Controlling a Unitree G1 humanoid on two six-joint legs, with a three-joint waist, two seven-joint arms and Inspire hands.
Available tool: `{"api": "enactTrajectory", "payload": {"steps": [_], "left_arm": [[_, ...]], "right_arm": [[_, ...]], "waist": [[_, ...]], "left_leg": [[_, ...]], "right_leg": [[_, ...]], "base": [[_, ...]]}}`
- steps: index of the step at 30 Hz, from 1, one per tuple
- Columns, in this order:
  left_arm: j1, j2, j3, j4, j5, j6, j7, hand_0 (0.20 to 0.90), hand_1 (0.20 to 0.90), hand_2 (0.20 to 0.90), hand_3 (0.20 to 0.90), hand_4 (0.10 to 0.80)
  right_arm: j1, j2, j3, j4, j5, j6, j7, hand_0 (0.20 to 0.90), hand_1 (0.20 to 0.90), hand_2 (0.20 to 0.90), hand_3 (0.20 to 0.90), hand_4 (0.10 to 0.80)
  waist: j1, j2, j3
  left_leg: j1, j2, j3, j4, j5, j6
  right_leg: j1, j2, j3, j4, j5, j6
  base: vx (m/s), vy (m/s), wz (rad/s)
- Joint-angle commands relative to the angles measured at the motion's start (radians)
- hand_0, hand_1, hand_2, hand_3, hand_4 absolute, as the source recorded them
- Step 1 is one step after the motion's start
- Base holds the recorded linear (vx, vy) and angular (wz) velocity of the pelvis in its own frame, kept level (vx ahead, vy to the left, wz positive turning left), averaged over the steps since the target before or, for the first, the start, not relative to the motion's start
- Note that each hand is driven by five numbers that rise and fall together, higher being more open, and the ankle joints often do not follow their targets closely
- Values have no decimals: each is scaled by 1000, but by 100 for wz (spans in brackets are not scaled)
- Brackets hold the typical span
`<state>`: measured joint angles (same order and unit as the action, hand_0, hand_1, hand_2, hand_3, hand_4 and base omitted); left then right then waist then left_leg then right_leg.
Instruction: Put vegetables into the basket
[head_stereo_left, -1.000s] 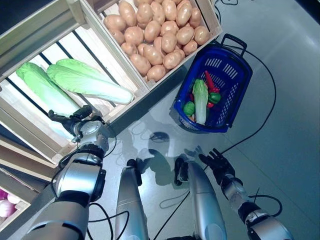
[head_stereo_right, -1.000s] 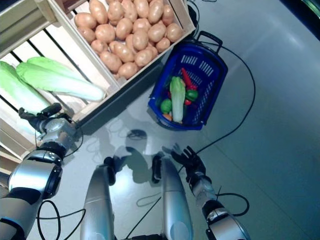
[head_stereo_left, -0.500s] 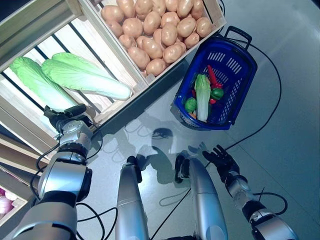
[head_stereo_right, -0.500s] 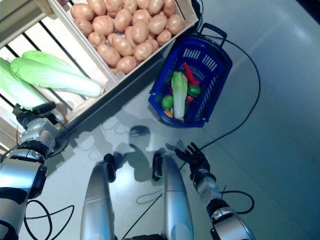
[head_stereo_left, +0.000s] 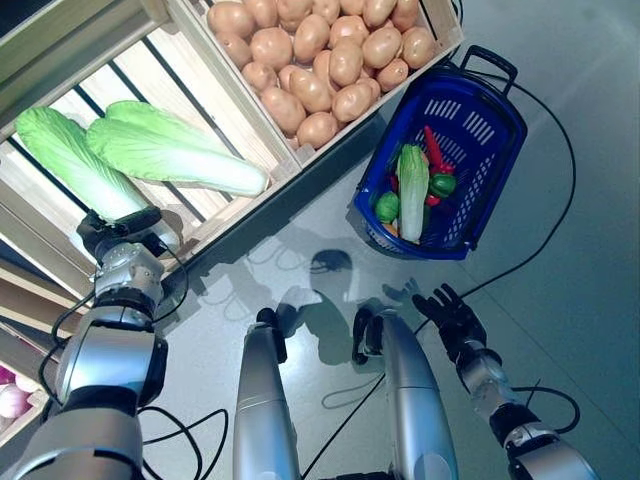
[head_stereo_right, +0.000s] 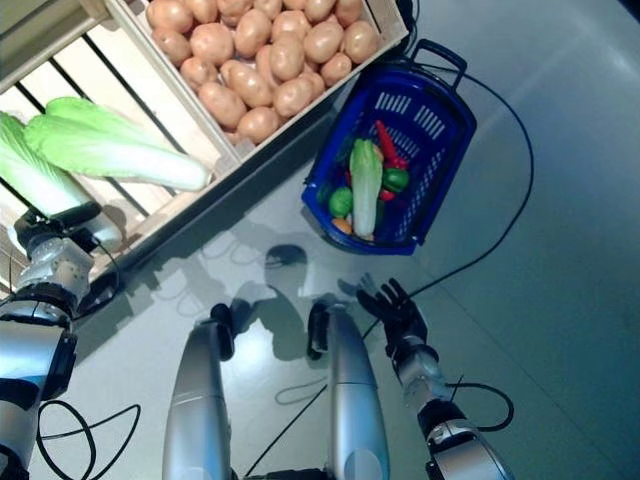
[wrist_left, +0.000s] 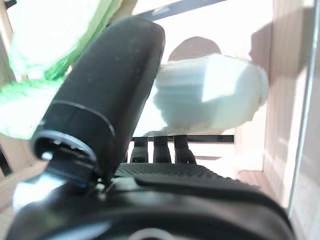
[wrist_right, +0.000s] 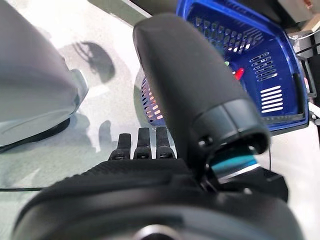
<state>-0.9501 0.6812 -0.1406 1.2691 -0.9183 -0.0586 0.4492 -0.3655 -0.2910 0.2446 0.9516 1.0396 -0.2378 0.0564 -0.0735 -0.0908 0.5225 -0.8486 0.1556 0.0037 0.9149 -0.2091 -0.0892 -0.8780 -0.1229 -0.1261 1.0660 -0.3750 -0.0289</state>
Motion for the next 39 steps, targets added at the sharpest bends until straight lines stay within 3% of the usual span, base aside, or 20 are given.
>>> {"api": "enactTrajectory", "payload": {"steps": [1, 10, 15, 20, 22, 24, 27, 29, 33, 36, 39], "left_arm": [[4, 26, 1, -71, 8, -49, -53, 300, 300, 300, 300, 400], [100, 26, 47, -70, 31, -60, -78, 300, 300, 300, 300, 400], [195, 12, 87, -110, 34, -114, -72, 300, 300, 300, 300, 400], [362, -87, 121, -219, 61, -208, -48, 300, 300, 300, 300, 400], [460, -163, 130, -289, 91, -253, -53, 300, 300, 300, 300, 400], [525, -226, 111, -352, 157, -286, -30, 300, 300, 300, 300, 400], [569, -259, 96, -408, 201, -305, 0, 300, 300, 300, 300, 400], [600, -307, 74, -483, 241, -341, 28, 300, 300, 300, 300, 400], [628, -376, 24, -595, 341, -384, 44, 300, 300, 300, 300, 400], [637, -392, -12, -671, 385, -363, 12, 300, 300, 300, 300, 400], [633, -365, -80, -792, 443, -315, -70, 300, 300, 300, 300, 400]], "right_arm": [[52, -41, -42, -85, 60, -87, 9, 900, 900, 900, 900, 800], [79, -37, -52, -113, 54, -83, 1, 900, 900, 900, 900, 800], [106, -21, -52, -171, 45, -102, -1, 900, 900, 900, 900, 800], [139, 21, -16, -292, -23, -169, -76, 900, 900, 900, 900, 800], [136, 46, -8, -352, -18, -201, -119, 900, 900, 900, 900, 800], [133, 62, -19, -399, -22, -228, -126, 900, 900, 900, 900, 800], [123, 63, -37, -449, -67, -257, -168, 900, 900, 900, 900, 800], [82, 47, -65, -481, -206, -333, -304, 900, 900, 900, 900, 800], [-2, 17, -107, -556, -353, -384, -418, 900, 900, 900, 900, 800], [-67, -4, -126, -570, -320, -382, -359, 900, 900, 900, 900, 800], [-165, -55, -133, -568, -304, -308, -293, 900, 900, 900, 900, 800]], "waist": [[-28, 44, -3], [-29, 62, -57], [-25, 79, -115], [1, 92, -184], [20, 95, -226], [36, 98, -264], [52, 104, -306], [75, 106, -348], [113, 101, -379], [131, 96, -393], [158, 80, -418]], "left_leg": [[119, -30, 122, 5, -107, 132], [258, -34, 138, -84, -90, 118], [376, -45, 145, -186, -66, 112], [519, -76, 134, -335, -18, 105], [618, -93, 129, -443, 19, 100], [689, -107, 127, -521, 46, 97], [747, -115, 129, -611, 90, 99], [810, -129, 111, -687, 107, 97], [854, -137, 93, -723, 109, 98], [871, -141, 81, -735, 108, 98], [898, -144, 57, -773, 113, 97]], "right_leg": [[126, -6, 23, -67, 35, -8], [256, -19, 20, -154, 46, -2], [366, -30, 17, -244, 61, 1], [515, -48, -13, -390, 96, 11], [615, -53, -36, -495, 123, 20], [695, -52, -58, -585, 149, 28], [770, -45, -85, -690, 193, 29], [856, -38, -104, -794, 221, 43], [925, -34, -133, -862, 248, 51], [956, -31, -141, -895, 263, 52], [993, -27, -154, -936, 284, 59]], "base": [[0, 0, 0], [39, -13, 0], [80, -30, -3], [105, -79, 2], [186, -88, 0], [179, -76, 5], [97, -67, 5], [160, -85, 18], [54, -80, 21], [32, -55, 16], [35, -74, 19]]}}
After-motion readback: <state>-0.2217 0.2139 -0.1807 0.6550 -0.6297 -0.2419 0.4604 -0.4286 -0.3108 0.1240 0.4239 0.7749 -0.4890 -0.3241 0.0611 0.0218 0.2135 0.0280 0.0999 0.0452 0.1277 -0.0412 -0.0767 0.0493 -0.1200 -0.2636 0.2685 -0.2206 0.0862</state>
